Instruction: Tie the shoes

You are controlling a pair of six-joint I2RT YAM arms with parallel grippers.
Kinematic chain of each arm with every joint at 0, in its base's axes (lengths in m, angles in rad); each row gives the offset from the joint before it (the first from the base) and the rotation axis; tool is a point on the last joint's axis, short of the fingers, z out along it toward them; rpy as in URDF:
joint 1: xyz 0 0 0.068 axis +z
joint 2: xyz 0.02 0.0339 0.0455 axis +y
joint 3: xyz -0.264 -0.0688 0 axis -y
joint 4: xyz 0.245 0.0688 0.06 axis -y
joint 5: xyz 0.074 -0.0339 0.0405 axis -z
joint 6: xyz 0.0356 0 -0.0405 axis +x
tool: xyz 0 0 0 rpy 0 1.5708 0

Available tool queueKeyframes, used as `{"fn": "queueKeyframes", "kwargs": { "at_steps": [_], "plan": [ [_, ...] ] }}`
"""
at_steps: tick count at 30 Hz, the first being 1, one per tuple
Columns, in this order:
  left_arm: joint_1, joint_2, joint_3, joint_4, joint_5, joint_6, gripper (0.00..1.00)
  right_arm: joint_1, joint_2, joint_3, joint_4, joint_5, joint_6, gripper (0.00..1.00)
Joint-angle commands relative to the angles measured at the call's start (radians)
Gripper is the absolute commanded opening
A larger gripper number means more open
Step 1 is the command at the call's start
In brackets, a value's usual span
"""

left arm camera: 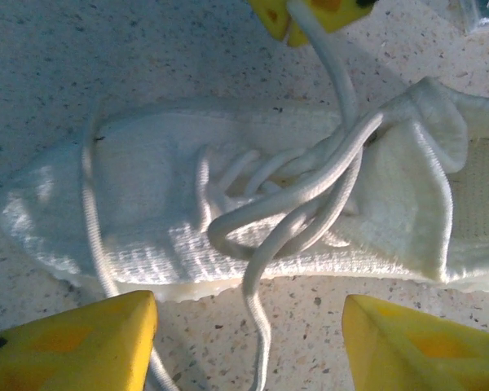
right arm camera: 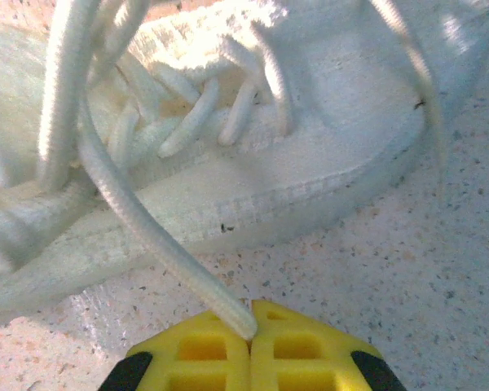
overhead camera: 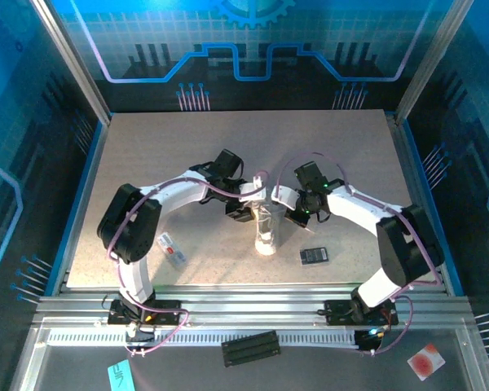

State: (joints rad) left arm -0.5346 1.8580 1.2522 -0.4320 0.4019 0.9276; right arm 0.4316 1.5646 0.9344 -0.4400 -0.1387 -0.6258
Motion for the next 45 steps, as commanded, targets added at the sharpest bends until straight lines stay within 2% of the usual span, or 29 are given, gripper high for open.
{"fn": "queueKeyframes", "kwargs": {
  "at_steps": [1,6,10,11,14,15,20,29,34,39,45],
  "plan": [
    [-0.02,0.05,0.065,-0.096,-0.074,-0.073,0.62,-0.021,-0.061,-0.018,-0.01,-0.025,0.043,0.0],
    [-0.049,0.091,0.149,-0.185,-0.161,-0.172,0.59,-0.032,-0.103,-0.036,-0.027,-0.025,0.061,0.0],
    [-0.062,0.119,0.186,-0.266,-0.182,-0.2,0.47,-0.039,-0.151,-0.077,0.006,-0.03,0.084,0.0],
    [-0.063,0.121,0.189,-0.283,-0.177,-0.2,0.39,-0.042,-0.164,-0.088,0.015,-0.032,0.093,0.0],
    [-0.06,0.086,0.162,-0.277,-0.159,-0.206,0.07,-0.049,-0.203,-0.11,0.03,-0.023,0.107,0.0],
    [-0.058,0.064,0.145,-0.262,-0.154,-0.207,0.01,-0.055,-0.214,-0.115,0.033,-0.017,0.11,0.0],
    [-0.025,-0.088,0.058,-0.208,-0.148,-0.191,0.0,-0.086,-0.269,-0.136,0.04,0.046,0.139,0.0],
    [-0.002,-0.279,-0.038,-0.274,-0.215,-0.131,0.0,-0.116,-0.288,-0.11,-0.017,0.201,0.202,0.0],
    [-0.001,-0.309,-0.086,-0.269,-0.244,-0.149,0.0,-0.131,-0.295,-0.103,-0.045,0.315,0.271,0.0],
    [0.011,-0.301,-0.098,-0.266,-0.264,-0.187,0.0,-0.152,-0.315,-0.104,-0.074,0.312,0.315,0.0],
    [0.083,-0.261,-0.092,-0.273,-0.295,-0.264,0.0,-0.154,-0.333,-0.118,-0.126,0.324,0.398,0.0]
  ]
}}
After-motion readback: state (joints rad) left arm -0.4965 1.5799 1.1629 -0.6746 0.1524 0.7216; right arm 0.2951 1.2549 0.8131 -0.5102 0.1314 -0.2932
